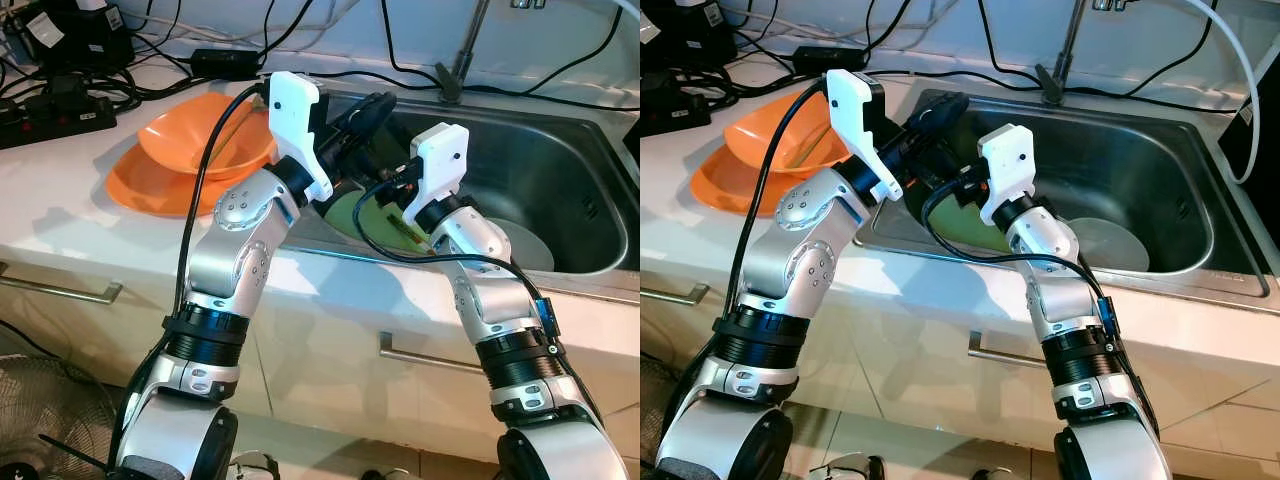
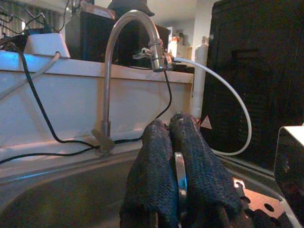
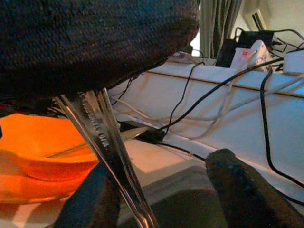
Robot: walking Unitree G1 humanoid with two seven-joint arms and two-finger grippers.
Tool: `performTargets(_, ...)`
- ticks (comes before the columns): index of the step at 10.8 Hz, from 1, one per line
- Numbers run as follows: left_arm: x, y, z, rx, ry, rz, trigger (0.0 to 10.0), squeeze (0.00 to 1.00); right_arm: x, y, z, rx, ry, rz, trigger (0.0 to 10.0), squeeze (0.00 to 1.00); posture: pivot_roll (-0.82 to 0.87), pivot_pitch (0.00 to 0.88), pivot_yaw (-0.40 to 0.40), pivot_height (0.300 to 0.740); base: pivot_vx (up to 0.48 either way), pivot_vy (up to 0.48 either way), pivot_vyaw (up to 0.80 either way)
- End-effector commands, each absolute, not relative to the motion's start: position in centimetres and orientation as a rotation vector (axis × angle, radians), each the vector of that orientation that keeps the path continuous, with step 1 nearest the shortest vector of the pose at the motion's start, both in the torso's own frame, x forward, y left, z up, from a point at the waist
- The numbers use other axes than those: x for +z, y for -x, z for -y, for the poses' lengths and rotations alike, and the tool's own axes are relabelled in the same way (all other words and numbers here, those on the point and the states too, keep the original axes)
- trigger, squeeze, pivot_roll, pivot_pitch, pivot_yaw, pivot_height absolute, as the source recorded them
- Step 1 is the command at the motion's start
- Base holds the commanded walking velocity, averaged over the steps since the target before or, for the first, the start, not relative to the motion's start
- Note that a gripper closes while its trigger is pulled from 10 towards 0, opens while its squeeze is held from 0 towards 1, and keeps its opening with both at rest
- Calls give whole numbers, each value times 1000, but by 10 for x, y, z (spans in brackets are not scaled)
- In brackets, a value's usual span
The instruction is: Kitchen organization
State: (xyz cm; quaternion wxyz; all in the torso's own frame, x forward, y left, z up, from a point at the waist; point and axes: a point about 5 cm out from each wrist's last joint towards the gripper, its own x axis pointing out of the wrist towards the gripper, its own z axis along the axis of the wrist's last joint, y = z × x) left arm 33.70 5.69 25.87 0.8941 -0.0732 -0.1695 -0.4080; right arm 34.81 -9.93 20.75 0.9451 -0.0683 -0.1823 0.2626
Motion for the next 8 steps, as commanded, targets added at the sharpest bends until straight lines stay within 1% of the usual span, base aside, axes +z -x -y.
performTargets(1,263,-333,-54,-878,141,367,10000,0,203,-348,102,513,133,360,0,0,35,44,4,740,0,0,0)
performTargets(6,263,-334,-54,-876,129,361,10000,0,201,-348,101,514,133,353,0,0,35,54,6,740,0,0,0)
performTargets(7,262,-334,-54,-873,95,358,10000,0,202,-347,100,515,133,357,0,0,34,55,6,740,0,0,0)
performTargets(8,256,-334,-51,-882,-1,342,10000,0,205,-347,101,515,134,365,0,0,30,57,7,740,0,0,0)
